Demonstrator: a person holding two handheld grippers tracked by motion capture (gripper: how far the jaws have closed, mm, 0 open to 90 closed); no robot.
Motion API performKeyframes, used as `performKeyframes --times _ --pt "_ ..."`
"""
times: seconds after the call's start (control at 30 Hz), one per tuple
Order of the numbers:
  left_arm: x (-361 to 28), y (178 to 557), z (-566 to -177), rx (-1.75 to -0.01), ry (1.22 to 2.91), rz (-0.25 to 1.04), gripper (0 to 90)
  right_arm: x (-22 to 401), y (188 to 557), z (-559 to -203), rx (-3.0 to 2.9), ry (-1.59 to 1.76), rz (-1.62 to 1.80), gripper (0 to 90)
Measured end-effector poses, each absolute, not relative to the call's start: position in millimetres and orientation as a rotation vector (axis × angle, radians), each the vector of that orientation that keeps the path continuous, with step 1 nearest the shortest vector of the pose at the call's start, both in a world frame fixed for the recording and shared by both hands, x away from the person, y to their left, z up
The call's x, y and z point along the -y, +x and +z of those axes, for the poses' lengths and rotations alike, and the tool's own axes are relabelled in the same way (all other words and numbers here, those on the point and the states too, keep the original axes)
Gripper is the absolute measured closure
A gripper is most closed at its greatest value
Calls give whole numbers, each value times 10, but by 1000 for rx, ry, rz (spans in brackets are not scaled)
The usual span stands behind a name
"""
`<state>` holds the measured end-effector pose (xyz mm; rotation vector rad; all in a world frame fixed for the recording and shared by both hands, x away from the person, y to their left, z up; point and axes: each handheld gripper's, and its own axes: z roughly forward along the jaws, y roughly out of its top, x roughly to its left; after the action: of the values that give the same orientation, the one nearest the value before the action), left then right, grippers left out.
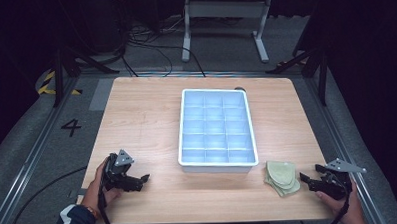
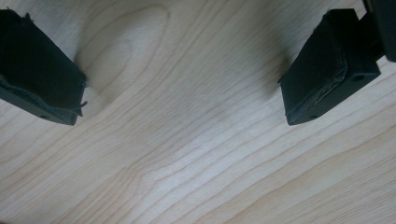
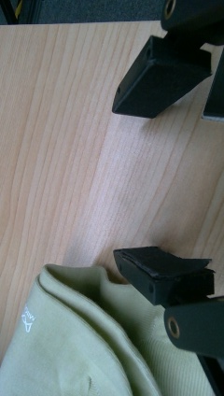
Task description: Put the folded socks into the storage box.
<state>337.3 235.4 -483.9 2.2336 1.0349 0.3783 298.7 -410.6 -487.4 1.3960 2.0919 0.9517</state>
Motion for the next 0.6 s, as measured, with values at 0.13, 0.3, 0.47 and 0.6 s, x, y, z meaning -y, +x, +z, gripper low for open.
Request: performKeyframes --times 0.13,0.3,0.47,0.6 --pt "-2295 3364 -4840 -1045 2232 375 1 4113 2973 -4875 -2094 1394 950 254" --pt "-2288 3345 -4837 -1052 2233 379 2 4122 2970 -4870 -2113 1380 959 260" --pt "-2284 3257 -4839 -1037 2236 378 3 4128 2965 -4850 -2125 1385 924 216" --pt "-2291 3263 -4841 -1023 2238 372 3 4150 2982 -4821 -2146 1419 883 230"
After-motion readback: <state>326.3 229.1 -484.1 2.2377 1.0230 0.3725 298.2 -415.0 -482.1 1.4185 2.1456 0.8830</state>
